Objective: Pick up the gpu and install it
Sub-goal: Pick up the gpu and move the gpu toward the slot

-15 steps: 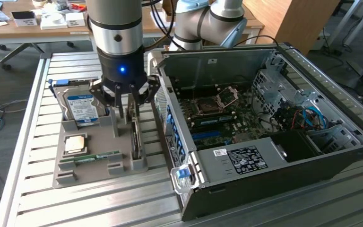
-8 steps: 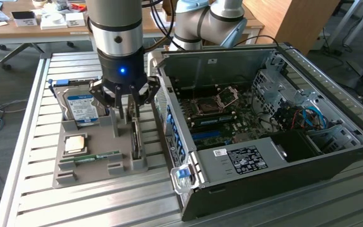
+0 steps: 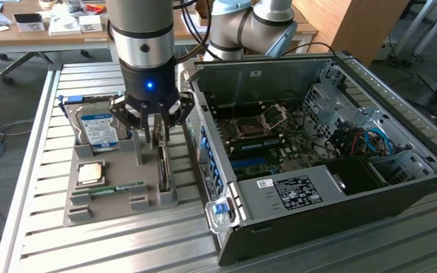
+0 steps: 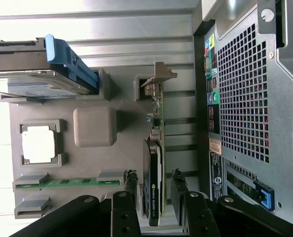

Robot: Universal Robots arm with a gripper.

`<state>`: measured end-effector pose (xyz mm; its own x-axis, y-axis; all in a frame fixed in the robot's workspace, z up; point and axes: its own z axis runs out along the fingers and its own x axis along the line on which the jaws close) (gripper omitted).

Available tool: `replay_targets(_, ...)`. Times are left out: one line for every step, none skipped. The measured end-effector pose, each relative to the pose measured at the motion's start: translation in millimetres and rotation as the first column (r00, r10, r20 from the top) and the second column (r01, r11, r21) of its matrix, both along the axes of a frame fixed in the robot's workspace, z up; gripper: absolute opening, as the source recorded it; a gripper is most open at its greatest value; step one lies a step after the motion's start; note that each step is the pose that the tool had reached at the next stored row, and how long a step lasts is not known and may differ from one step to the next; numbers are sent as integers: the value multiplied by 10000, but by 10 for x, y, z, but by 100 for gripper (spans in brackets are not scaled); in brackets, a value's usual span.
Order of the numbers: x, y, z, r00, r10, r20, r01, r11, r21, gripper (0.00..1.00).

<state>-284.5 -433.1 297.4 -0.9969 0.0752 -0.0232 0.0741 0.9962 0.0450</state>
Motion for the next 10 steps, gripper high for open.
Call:
replay_targets(5, 0, -1, 10000, -1, 1, 1, 10000, 0, 41)
replay_targets(6, 0, -2, 10000, -1, 1, 1, 10000, 0, 41)
replay_targets(6, 0, -2, 10000, -3, 0, 3, 10000, 0, 41)
replay_targets(6, 0, -2, 10000, -2, 0, 2, 10000, 0, 41)
replay_targets(7, 0, -2, 10000, -1, 0, 1, 10000, 0, 41)
replay_targets(7, 0, -5, 10000, -1, 0, 1, 10000, -1, 41)
replay_targets(7, 0, -7, 10000, -1, 0, 1, 10000, 0, 41)
replay_targets(7, 0, -9, 10000, -1, 1, 1, 10000, 1, 41)
replay_targets(7, 0, -11, 10000, -1, 1, 1, 10000, 1, 41)
replay_targets(7, 0, -15, 10000, -1, 2, 1, 10000, 2, 41)
